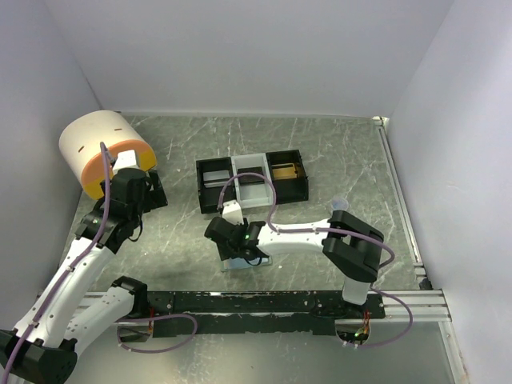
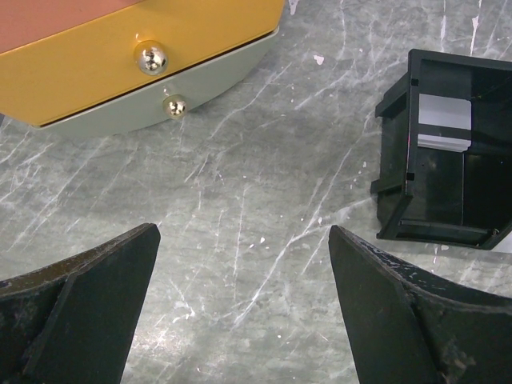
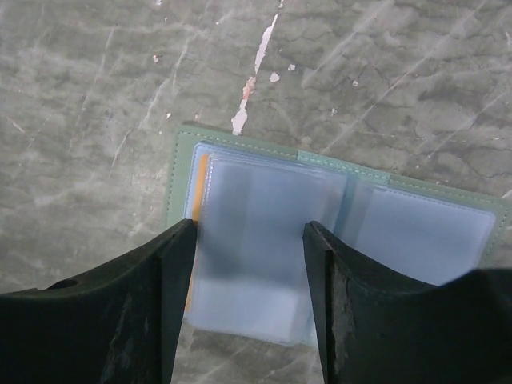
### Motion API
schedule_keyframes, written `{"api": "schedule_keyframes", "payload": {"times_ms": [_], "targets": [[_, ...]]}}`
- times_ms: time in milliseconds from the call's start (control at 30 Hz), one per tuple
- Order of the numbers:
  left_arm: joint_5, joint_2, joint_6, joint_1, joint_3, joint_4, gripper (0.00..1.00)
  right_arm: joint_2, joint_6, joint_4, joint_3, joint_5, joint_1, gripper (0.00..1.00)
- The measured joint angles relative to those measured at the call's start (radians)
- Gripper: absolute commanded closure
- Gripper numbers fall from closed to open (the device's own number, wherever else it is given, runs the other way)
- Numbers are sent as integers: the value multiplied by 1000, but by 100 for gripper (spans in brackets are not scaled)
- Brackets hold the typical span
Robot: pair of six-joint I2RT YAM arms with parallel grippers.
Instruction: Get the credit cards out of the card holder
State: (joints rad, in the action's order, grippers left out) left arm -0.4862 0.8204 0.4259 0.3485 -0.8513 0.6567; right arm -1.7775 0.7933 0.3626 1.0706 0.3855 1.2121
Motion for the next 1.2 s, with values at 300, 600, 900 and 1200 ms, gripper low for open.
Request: {"api": "schedule_keyframes", "payload": {"times_ms": [300,600,900,1200], "targets": [[0,8,0,0,0,0,1,-7,33,-31,-18,7,0,64],[0,10,0,0,0,0,1,45,36,-138,-106,-24,-18,77],[9,15,-1,0,0,-1,1,116,53,-279,-225,-157,-95,86],[400,-27,74,0,102,-127,7,225,122,-505,-430,-395,-235,90]]}}
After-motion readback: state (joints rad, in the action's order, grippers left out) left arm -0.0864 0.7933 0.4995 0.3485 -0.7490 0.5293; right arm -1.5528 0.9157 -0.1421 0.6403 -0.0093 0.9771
